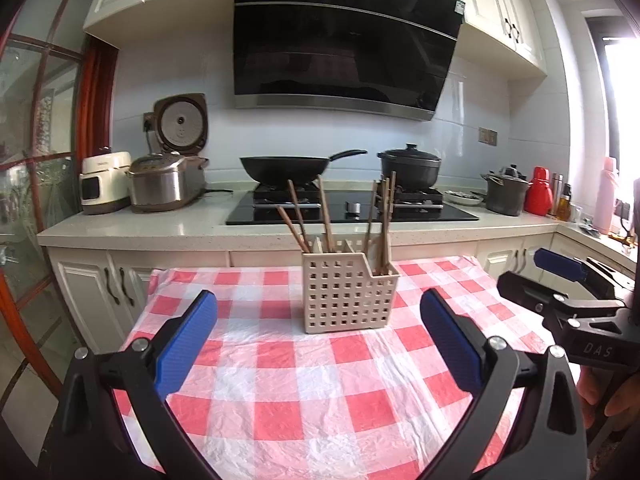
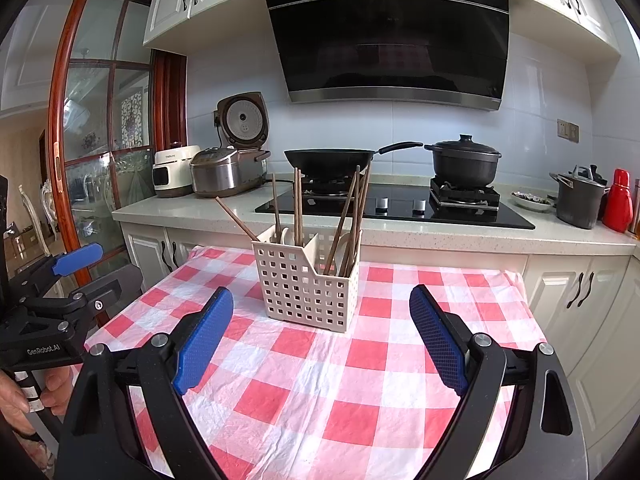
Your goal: Organize utensils
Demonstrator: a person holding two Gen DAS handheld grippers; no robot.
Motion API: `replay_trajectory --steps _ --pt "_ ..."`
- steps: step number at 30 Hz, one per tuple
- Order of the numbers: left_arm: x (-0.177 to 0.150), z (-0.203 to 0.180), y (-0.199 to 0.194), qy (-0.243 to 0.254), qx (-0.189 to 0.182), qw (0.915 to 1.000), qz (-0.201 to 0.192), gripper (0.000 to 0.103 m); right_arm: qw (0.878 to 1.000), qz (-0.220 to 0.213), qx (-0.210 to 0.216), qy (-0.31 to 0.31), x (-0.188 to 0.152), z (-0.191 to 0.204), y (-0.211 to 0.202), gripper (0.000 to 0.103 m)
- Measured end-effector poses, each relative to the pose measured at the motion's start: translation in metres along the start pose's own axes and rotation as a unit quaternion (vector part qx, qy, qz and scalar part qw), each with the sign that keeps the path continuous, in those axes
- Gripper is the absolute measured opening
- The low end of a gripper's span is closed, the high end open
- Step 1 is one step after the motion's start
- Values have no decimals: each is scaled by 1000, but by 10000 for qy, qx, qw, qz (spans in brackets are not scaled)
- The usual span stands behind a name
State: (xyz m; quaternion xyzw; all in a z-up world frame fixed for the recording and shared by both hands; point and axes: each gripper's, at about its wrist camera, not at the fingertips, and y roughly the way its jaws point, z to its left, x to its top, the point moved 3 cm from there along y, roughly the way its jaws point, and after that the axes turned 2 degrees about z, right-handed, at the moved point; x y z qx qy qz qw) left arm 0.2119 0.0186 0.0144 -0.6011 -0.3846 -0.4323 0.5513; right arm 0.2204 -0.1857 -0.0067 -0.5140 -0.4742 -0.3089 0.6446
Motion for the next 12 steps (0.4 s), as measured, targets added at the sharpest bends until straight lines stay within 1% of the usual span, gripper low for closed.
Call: replay_trajectory --steps 2,3,8,12 --pt "1 -1 -2 57 123 9999 -61 98 10000 2 -5 8 0 1 0 85" --pt "1 -2 -2 84 125 9999 -63 98 10000 5 -1 15 0 1 0 85" --pt "0 -2 -1 76 -15 10000 -8 98 10000 2 3 -2 0 1 0 85" --pt "-1 -2 -1 104 -29 9999 13 98 10000 9 7 -2 -1 2 1 85"
